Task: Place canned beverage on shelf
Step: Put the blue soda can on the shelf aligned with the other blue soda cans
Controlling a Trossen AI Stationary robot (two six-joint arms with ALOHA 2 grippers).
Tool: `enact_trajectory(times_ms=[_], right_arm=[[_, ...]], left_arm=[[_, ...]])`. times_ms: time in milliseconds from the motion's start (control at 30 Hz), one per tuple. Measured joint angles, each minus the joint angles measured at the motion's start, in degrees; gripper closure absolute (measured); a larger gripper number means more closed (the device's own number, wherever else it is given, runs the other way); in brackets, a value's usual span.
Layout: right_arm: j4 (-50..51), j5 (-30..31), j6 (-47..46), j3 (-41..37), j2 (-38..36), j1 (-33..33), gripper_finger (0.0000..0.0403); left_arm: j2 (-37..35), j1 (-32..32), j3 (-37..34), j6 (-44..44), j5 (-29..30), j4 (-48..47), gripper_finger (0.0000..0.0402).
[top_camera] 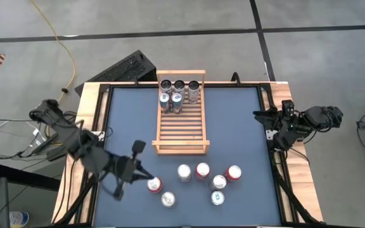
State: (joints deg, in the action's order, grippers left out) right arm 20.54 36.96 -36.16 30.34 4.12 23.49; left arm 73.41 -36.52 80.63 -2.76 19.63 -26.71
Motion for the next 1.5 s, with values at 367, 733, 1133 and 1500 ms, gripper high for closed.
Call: enact_trajectory(times_ms=[367, 733, 1133, 1500], right_arm=[[4.5, 2.4, -0.7, 0.0, 0.9, 0.0, 0.0193], [-23.0, -13.4, 23.3, 0.6, 21.8, 1.7, 0.0176], [-15.1, -20.6, 19.5, 20.8, 59.1, 15.9, 0.0105], [34.7, -20.2, 5.6, 56.8, 81.4, 21.5, 0.0095]], left_arm=[[0.2, -7.8, -13.6, -3.9, 3.4, 28.3, 0.0400], [0.2, -5.9, -16.9, -7.7, 3.6, 36.4, 0.0400], [0.2, -4.2, -16.9, -9.8, 3.8, 41.0, 0.0328], [0.5, -4.0, -16.9, -6.6, 2.2, 39.9, 0.0238]])
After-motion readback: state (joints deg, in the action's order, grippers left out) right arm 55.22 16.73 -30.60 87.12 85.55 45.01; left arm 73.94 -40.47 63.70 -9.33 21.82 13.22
